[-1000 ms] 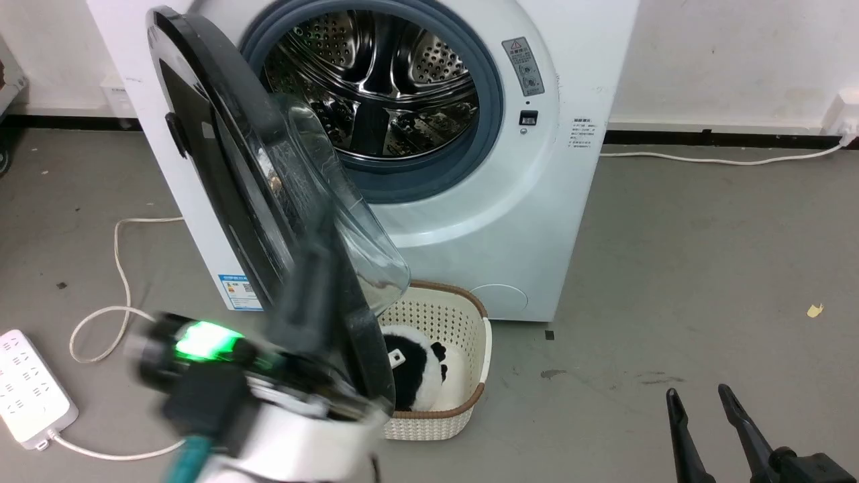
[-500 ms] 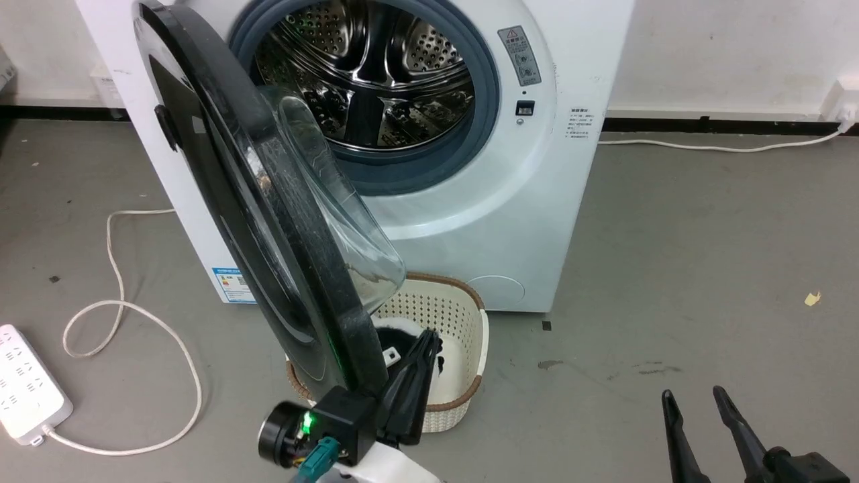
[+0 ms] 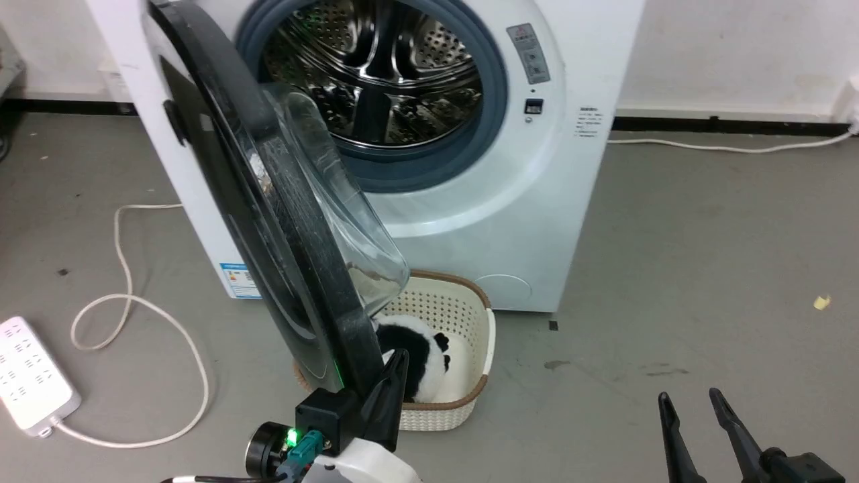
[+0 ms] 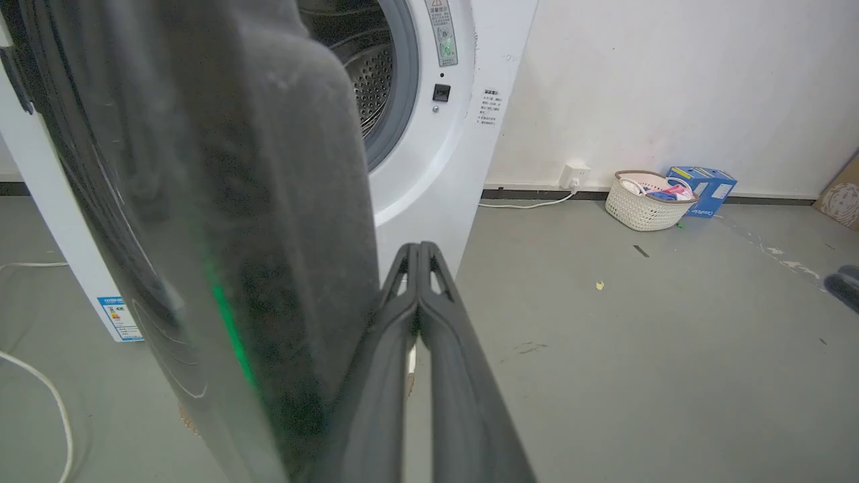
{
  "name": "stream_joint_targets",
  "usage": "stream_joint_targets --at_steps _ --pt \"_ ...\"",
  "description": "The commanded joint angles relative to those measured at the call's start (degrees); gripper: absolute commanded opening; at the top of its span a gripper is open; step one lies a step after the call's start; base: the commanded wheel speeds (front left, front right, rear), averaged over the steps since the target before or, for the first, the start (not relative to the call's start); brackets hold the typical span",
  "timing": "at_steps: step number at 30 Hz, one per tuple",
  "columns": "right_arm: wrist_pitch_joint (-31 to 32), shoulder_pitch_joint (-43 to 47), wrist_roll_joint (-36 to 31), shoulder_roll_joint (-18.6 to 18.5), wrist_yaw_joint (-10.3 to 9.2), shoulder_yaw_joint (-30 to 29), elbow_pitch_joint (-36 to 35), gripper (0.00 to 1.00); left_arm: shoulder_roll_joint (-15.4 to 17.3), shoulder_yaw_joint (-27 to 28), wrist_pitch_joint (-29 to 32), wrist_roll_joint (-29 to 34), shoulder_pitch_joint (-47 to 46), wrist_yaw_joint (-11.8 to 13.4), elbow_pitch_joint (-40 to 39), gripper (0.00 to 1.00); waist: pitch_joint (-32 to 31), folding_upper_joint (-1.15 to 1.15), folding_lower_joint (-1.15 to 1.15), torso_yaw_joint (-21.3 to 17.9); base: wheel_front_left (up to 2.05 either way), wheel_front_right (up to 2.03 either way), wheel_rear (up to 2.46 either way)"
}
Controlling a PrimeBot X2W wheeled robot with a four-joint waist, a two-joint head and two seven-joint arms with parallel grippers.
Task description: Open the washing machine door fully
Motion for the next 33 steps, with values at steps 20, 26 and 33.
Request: stream_joint_targets --at_steps 20,26,33 --pt "0.43 0.25 1.06 0.26 0.06 1.06 0.43 1.00 5.62 5.26 0.21 -2.86 2.53 2.24 -0.83 0.00 -1.16 0.00 0.00 15.82 0.00 0.00 0.00" --pt "1.71 -1.10 -0.05 0.26 0.06 1.88 -0.99 1.00 8.75 9.70 1.91 -4.45 0.55 3.55 -1.53 0.00 2.17 0.00 0.00 18.62 0.00 0.00 0.00" --pt "4.10 -3.11 -2.53 0.26 0.06 2.13 -3.58 1.00 14.15 15.30 5.01 -6.40 -3.80 4.08 0.38 0.00 8.10 0.00 0.00 18.94 0.00 0.00 0.00"
